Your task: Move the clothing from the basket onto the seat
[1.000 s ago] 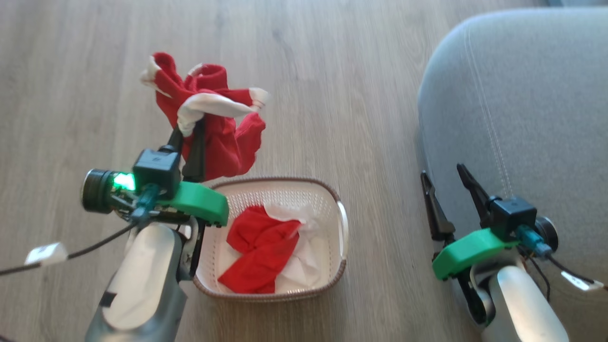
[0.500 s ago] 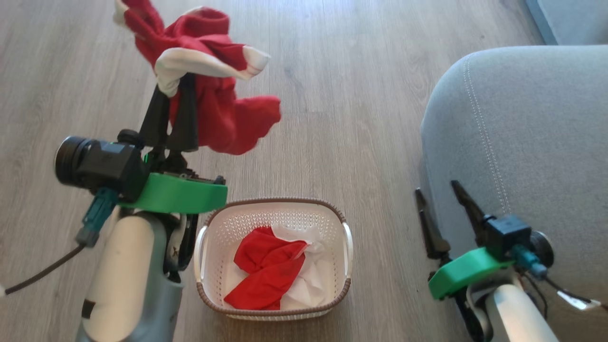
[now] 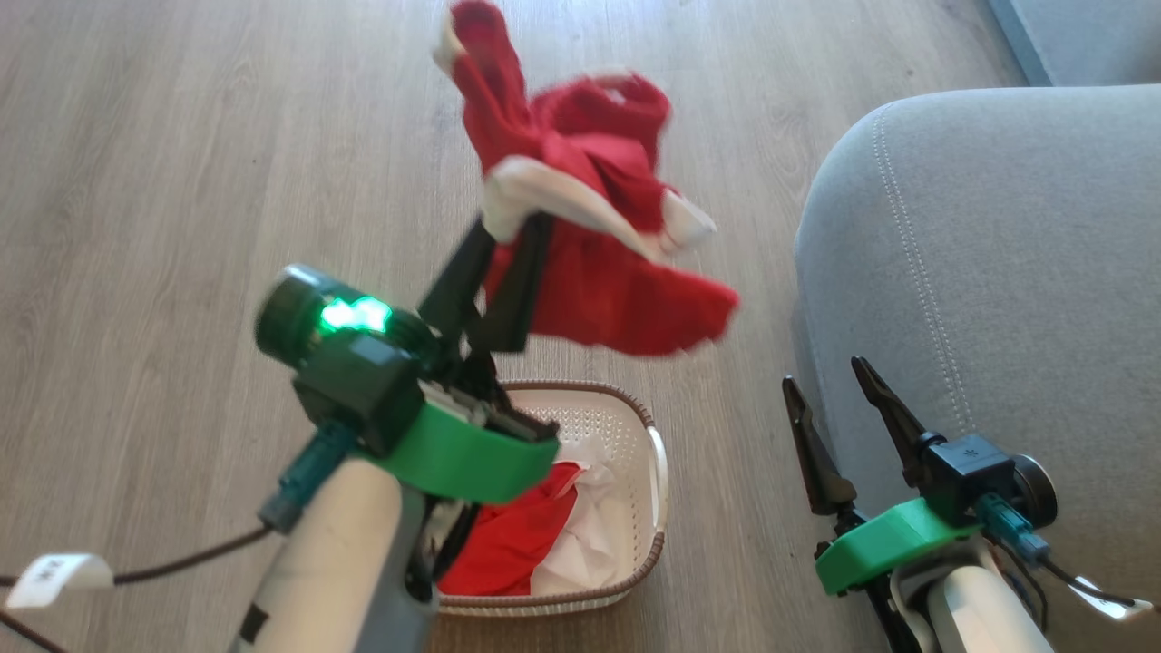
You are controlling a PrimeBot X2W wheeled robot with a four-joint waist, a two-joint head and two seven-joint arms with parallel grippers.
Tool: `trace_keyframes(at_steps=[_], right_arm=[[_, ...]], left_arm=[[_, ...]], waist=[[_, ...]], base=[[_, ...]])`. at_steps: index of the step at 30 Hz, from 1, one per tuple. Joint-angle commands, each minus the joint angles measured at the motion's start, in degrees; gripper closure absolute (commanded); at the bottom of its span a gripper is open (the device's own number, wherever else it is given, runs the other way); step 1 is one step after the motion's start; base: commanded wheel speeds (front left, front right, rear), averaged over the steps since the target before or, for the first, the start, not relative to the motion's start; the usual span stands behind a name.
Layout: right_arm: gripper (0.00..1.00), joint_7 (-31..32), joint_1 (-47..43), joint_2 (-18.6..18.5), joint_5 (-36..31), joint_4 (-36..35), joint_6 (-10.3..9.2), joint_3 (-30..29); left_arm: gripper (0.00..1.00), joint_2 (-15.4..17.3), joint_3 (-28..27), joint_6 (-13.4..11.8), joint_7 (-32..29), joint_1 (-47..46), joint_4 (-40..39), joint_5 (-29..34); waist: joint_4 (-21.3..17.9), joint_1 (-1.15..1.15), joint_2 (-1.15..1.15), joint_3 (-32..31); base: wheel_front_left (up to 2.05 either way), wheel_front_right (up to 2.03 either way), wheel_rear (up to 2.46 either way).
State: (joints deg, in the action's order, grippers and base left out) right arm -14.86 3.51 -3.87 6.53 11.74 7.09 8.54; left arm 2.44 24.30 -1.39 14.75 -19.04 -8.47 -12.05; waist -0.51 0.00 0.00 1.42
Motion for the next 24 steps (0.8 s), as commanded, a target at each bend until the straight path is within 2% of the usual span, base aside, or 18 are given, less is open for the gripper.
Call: trace_keyframes(at_steps=[1, 9, 20, 24], right_arm=[[0.00, -0.14, 1.26, -0.34, -0.22, -2.21, 0.40, 1.26], [0.00, -0.14, 1.71, -0.39, -0.18, -2.91, 0.40, 1.39], [0.00, -0.14, 1.82, -0.97, -0.07, -3.92, 0.40, 1.92], [0.00, -0.14, 1.71, -2.94, 0.06, -5.90, 0.40, 5.64]], left_arm=[[1.00, 0.44, -1.34, -0.28, 0.25, -1.01, -2.00, -0.14], [1.00, 0.44, 1.01, -0.50, 0.25, -0.01, -1.30, -0.04], [1.00, 0.44, 0.76, -1.30, 0.25, -0.36, -1.30, -0.12], [1.00, 0.44, 0.45, -1.28, 0.25, -0.17, -1.14, -0.13]], waist=[[-0.20, 0.00, 0.00, 0.01], [-0.58, 0.00, 0.00, 0.74], [-0.79, 0.00, 0.00, 0.58], [-0.94, 0.00, 0.00, 0.38]], base=[[0.00, 0.00, 0.00], [0.00, 0.00, 0.00], [0.00, 0.00, 0.00], [0.00, 0.00, 0.00]])
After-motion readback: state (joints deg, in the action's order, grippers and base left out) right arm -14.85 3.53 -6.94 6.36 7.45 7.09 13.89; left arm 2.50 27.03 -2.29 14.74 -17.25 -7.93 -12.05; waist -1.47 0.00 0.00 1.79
